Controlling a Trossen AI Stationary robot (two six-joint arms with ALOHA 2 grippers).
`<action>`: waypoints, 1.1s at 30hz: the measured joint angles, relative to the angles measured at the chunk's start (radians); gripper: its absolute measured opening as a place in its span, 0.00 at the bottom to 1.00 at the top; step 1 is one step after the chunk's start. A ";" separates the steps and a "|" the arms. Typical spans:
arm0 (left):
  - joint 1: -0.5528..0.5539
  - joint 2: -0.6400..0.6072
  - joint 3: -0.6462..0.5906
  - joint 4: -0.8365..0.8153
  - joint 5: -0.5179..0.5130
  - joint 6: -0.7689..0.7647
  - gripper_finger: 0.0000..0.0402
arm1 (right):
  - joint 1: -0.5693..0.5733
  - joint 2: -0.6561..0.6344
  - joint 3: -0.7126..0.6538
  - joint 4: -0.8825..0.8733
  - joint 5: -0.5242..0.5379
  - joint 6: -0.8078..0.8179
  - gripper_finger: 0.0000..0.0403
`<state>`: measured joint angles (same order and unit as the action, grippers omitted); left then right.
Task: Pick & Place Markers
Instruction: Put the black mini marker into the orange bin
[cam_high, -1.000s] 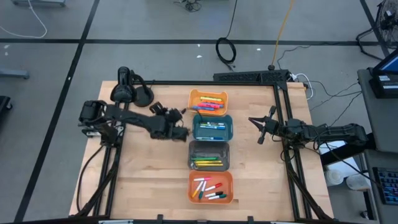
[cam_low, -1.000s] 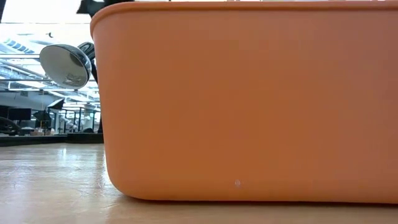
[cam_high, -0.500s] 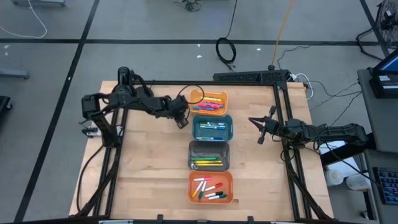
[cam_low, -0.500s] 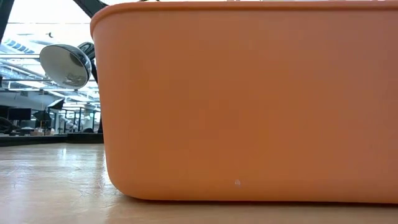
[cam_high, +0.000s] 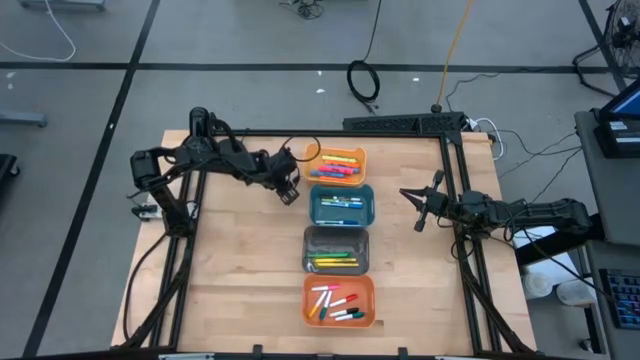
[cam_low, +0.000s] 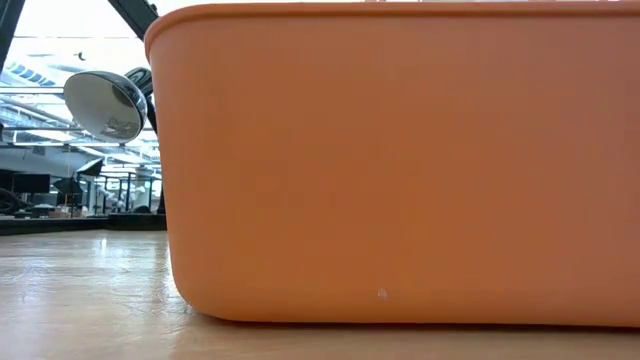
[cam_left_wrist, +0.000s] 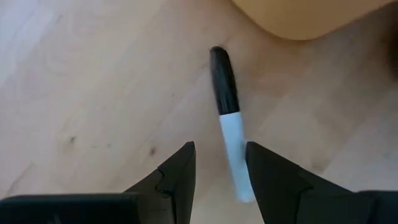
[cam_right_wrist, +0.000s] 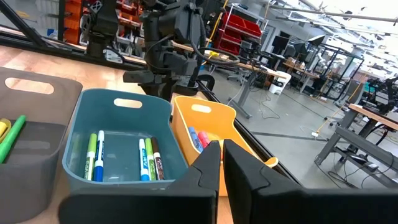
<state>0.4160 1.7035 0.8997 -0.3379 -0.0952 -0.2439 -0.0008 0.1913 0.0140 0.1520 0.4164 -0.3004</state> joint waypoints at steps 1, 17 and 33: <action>-0.001 0.000 -0.004 0.005 0.000 0.000 0.37 | 0.000 0.000 0.000 0.000 0.000 0.000 0.03; -0.025 0.005 -0.069 0.091 -0.013 0.149 0.37 | 0.000 0.000 0.000 0.000 0.000 0.000 0.03; -0.044 0.007 -0.100 0.108 0.030 0.161 0.24 | 0.000 0.000 0.000 0.000 0.000 0.000 0.03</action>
<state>0.3725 1.7103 0.7994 -0.2296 -0.0648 -0.0826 -0.0008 0.1911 0.0142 0.1520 0.4164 -0.3004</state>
